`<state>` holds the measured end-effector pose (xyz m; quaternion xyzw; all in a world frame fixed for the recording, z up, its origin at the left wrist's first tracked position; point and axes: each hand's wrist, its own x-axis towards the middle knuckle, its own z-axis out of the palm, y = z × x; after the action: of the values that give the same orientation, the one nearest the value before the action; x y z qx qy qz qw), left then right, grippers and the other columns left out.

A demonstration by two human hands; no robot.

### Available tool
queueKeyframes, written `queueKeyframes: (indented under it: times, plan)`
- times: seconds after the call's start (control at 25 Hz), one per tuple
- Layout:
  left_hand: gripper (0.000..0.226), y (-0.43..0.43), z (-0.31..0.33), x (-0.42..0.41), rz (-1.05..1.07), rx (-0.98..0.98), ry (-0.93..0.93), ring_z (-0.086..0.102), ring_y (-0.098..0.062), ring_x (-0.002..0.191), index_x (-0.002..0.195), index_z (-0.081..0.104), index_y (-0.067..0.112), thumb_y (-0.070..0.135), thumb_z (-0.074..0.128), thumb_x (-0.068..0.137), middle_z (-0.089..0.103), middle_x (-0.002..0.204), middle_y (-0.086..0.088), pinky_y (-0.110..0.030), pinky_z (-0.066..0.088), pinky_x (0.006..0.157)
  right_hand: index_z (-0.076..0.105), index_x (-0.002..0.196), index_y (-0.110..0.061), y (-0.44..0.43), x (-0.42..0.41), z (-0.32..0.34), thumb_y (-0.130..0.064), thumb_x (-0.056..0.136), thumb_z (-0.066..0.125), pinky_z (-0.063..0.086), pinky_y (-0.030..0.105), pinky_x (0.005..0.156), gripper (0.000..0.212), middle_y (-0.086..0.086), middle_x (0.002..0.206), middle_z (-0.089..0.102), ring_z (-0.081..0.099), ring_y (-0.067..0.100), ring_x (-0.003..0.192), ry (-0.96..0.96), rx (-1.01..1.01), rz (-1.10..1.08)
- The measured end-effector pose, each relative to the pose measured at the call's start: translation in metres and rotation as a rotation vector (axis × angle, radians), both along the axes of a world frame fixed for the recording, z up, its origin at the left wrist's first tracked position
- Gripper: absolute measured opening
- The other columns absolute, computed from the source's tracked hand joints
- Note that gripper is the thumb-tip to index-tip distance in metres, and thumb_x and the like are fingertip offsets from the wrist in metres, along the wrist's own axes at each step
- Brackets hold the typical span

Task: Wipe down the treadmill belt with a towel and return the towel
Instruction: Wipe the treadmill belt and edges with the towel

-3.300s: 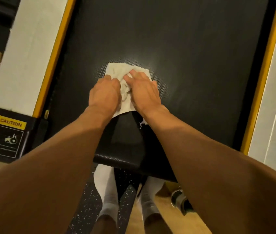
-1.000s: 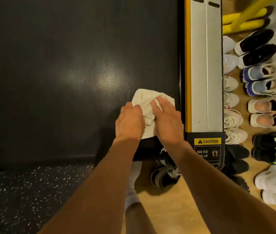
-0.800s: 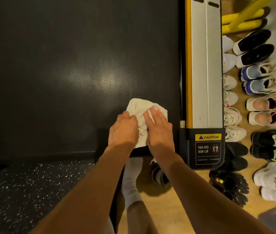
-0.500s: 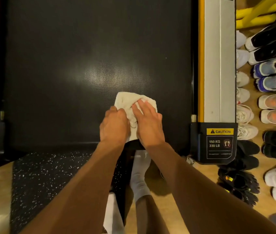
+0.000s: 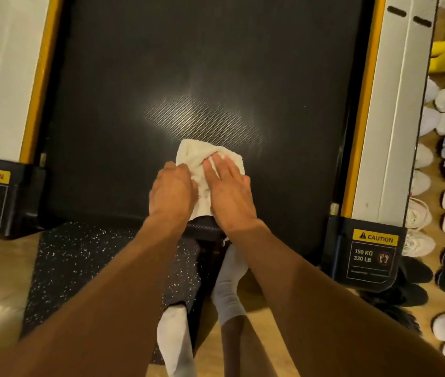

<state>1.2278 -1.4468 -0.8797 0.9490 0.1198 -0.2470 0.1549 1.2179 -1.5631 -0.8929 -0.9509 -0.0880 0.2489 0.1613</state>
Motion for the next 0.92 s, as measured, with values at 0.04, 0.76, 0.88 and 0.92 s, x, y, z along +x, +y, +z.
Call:
queueKeyframes:
  times: [0.04, 0.76, 0.88, 0.92]
  plan:
    - [0.026, -0.001, 0.002, -0.008, 0.003, 0.018, 0.034, 0.056, -0.033, 0.103, 0.111, 0.060, 0.004, 0.022, 0.051, 0.094, 0.052, 0.112, -0.016, -0.043, 0.047, 0.084, 0.018, 0.149, -0.019, 0.001, -0.003, 0.004, -0.018, 0.101, 0.036, 0.019, 0.044, 0.112, 0.052, 0.002, 0.159, 0.008, 0.004, 0.023, 0.146, 0.032, 0.000, 0.036]
    - [0.039, 0.089, 0.000, -0.023, 0.009, 0.205, 0.095, 0.048, -0.028, 0.112, 0.127, 0.042, 0.008, 0.014, 0.057, 0.092, 0.042, 0.125, -0.013, -0.041, 0.048, 0.088, 0.019, 0.150, -0.026, 0.056, 0.018, 0.007, -0.008, 0.095, 0.041, 0.018, 0.038, 0.112, 0.062, -0.004, 0.160, 0.010, 0.003, 0.018, 0.146, 0.001, 0.067, 0.256]
    - [0.048, 0.125, 0.009, -0.018, 0.239, 0.252, 0.110, 0.046, -0.032, 0.117, 0.132, 0.041, 0.004, 0.011, 0.061, 0.088, 0.040, 0.132, -0.017, -0.042, 0.045, 0.093, 0.023, 0.149, -0.023, 0.116, 0.025, 0.002, -0.005, 0.095, 0.043, 0.016, 0.044, 0.114, 0.061, -0.003, 0.159, 0.014, 0.006, 0.019, 0.146, 0.067, 0.165, 0.253]
    - [0.048, 0.131, 0.014, -0.024, 0.216, 0.288, 0.077, 0.046, -0.033, 0.116, 0.130, 0.042, 0.002, 0.011, 0.061, 0.087, 0.040, 0.132, -0.018, -0.042, 0.044, 0.093, 0.024, 0.149, -0.021, 0.131, 0.020, 0.003, -0.004, 0.094, 0.042, 0.015, 0.047, 0.114, 0.060, -0.002, 0.159, 0.015, 0.008, 0.020, 0.146, 0.099, 0.206, 0.276]
